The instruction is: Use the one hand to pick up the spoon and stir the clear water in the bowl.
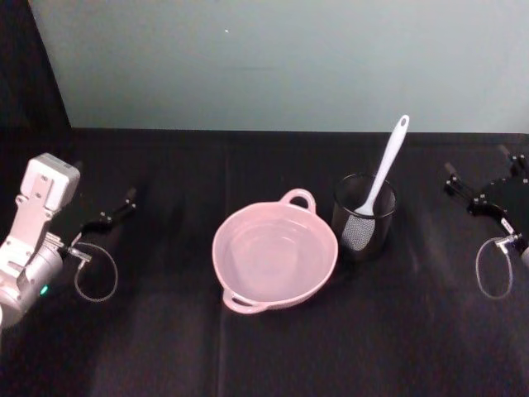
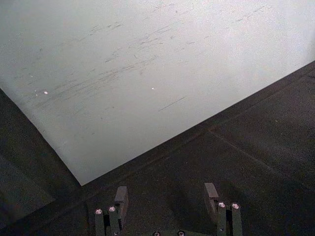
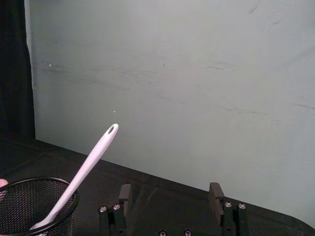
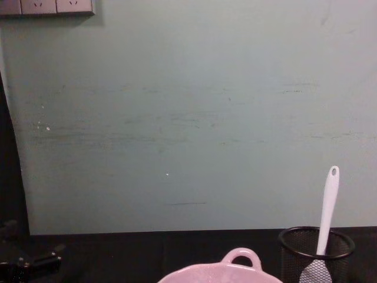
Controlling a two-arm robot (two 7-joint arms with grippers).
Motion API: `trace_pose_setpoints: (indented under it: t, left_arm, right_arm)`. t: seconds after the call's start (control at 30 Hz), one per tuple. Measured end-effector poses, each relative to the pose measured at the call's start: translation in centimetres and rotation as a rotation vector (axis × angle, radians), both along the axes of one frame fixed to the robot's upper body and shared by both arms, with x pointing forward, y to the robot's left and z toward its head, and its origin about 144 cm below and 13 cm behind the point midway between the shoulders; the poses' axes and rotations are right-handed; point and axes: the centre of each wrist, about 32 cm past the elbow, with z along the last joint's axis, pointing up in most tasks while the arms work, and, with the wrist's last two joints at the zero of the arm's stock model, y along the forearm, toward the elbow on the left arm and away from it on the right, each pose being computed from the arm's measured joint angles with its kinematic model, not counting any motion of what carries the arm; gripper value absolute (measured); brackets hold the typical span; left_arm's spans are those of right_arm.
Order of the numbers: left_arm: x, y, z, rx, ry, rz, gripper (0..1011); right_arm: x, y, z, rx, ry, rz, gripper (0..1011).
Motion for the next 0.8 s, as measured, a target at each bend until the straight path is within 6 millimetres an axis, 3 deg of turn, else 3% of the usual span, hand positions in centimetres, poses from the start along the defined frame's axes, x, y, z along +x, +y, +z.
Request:
trace_pose_setpoints:
  t: [0.8]
  left_arm:
    - [0.00,0.00,0.00,0.000,0.000,0.000,1011]
  right_arm:
    - [-0.11,-0.03,0.01,-0.004,0.000,0.001,1002]
